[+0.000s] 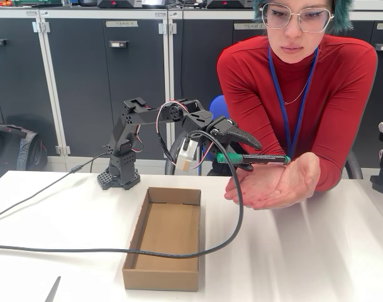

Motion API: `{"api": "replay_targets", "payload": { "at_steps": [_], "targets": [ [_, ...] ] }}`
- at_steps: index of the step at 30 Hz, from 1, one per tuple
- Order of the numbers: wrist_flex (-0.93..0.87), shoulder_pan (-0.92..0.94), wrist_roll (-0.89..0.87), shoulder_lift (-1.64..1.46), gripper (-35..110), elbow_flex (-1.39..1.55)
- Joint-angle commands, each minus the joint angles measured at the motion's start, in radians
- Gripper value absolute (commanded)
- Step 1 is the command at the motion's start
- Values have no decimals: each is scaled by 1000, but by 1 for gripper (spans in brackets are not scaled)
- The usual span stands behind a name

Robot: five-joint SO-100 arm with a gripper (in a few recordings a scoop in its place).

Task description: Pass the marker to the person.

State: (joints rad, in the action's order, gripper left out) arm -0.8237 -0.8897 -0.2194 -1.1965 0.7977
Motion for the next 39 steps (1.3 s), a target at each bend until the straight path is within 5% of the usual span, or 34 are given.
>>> {"api": "replay_targets", "payload": {
  "at_steps": [1,11,39],
  "targets": [
    [-58,-5,-34,-20,42,-69],
    [-232,8,-187,-25,41,-66],
    [-552,11,-153,-173,40,-147]
  ]
}}
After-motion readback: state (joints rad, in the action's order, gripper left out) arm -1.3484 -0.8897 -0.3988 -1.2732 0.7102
